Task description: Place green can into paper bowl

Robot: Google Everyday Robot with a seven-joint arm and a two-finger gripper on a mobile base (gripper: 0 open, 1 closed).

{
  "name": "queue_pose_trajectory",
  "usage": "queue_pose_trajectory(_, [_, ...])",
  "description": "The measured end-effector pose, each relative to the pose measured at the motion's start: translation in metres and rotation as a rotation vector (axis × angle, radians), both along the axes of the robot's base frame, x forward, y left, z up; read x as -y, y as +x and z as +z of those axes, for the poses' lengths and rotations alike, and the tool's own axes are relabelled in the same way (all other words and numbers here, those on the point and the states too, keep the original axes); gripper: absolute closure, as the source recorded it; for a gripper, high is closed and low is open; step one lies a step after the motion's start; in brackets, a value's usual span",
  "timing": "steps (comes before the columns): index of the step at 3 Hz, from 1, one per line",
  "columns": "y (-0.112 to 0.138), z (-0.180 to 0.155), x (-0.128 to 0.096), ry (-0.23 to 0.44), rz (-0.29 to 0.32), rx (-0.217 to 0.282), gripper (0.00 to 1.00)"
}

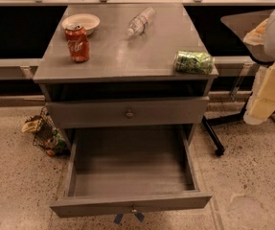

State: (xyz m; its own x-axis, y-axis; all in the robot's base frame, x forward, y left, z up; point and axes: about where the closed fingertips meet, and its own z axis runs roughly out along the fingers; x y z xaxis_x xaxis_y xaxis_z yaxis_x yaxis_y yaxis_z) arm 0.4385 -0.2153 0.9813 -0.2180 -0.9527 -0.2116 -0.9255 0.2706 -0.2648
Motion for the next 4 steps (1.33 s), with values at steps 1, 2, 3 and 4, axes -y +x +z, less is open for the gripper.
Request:
queue_pose_trajectory(1, [0.000, 0.000, 0.000, 0.000, 0.000, 0.000, 0.00])
queue_pose_trajectory(2, [0.027, -0.002, 0.006, 0.073, -0.075, 0.046, 0.00])
queue_pose_trajectory(3, [0.079, -0.002, 0.025, 0.249, -0.141, 0.152, 0.00])
queue_pose_trajectory(4, [0.127, -0.015, 0.039, 0.460, -0.126, 0.236, 0.00])
